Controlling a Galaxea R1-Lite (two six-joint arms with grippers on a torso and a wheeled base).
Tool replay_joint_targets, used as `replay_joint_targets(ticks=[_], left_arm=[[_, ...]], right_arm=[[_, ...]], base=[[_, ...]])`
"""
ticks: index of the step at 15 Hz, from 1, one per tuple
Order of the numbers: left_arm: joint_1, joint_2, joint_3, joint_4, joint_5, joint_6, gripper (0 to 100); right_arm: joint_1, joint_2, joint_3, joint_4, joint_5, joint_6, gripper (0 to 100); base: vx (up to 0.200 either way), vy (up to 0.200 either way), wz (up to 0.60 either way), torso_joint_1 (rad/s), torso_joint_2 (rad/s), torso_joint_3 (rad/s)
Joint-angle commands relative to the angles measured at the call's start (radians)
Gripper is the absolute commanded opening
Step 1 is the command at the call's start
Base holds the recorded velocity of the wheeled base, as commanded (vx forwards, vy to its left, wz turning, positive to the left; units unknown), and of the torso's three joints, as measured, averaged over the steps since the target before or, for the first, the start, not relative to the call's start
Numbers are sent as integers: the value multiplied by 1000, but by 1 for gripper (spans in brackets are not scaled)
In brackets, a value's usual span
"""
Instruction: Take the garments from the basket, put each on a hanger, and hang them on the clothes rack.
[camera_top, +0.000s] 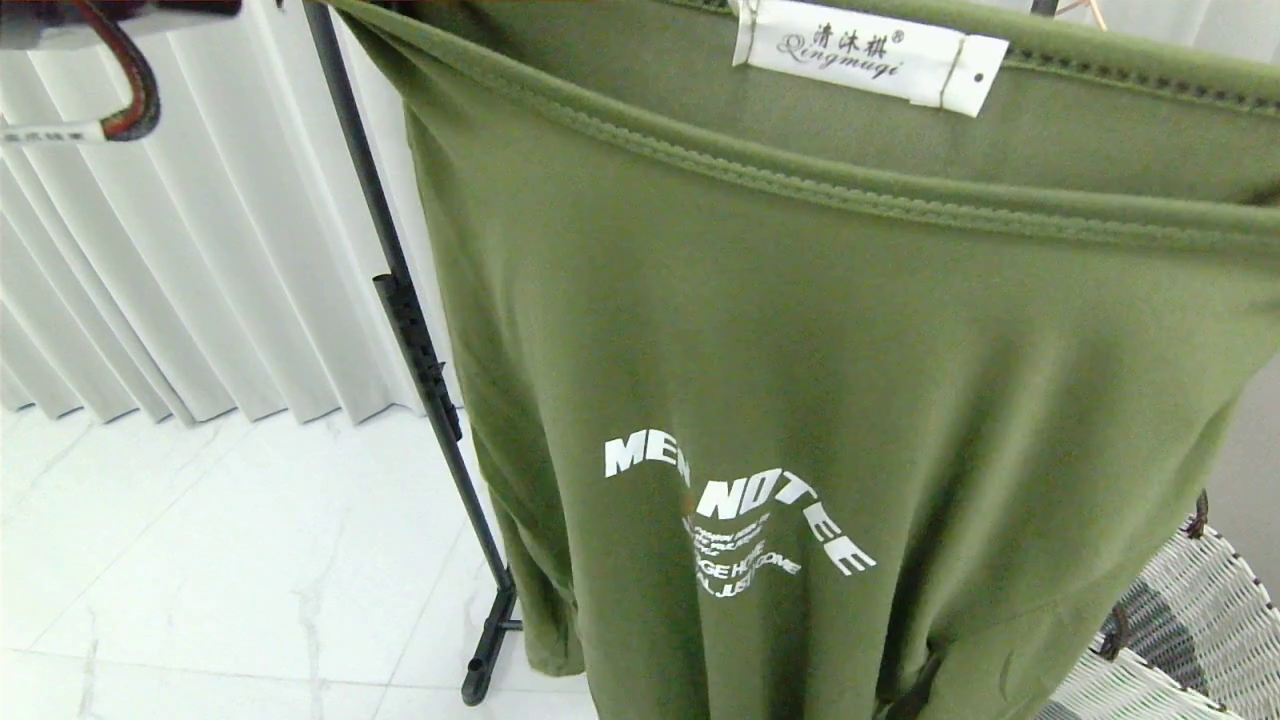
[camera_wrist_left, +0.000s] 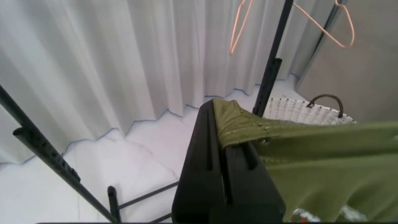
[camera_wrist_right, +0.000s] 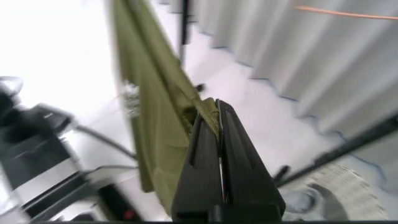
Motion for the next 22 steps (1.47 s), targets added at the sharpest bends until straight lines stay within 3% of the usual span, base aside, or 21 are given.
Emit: replay_joint_targets(ticks=[1,4,5,7,8,10,13,16,22], left_arm=[[-2,16,-5,1,-2,0,0],[-2,5,-4,14,3,0,0],[-2,-9,-7,51,6,0,0],[-8,-56,-28,235,6,-28,0],[-20,-68,-41,295,6,-54,0],[-85,-113,-68,456,6,-157,0],[-221,-171,-68,574,6,-264,0],[-378,-200,-71,580,4,-308,0],[-390,-211,-87,580,12,-298,0]], right_arm=[[51,13,12,-1,8,1,0],[57,31,8,0,3,0,0],[17,31,5,5,0,-2,0],[-104,59,-6,-3,-41,-23,0],[-124,73,-20,-10,-58,-33,0],[-149,140,-60,-130,-55,-36,0],[-149,217,-60,-313,-50,-39,0],[-159,272,-61,-460,2,-65,0],[-211,260,-58,-458,-3,-85,0]], base=[[0,0,0,0,0,0],[0,0,0,0,0,0],[0,0,0,0,0,0],[0,0,0,0,0,0],[0,0,0,0,0,0],[0,0,0,0,0,0],[0,0,0,0,0,0],[0,0,0,0,0,0],[0,0,0,0,0,0]])
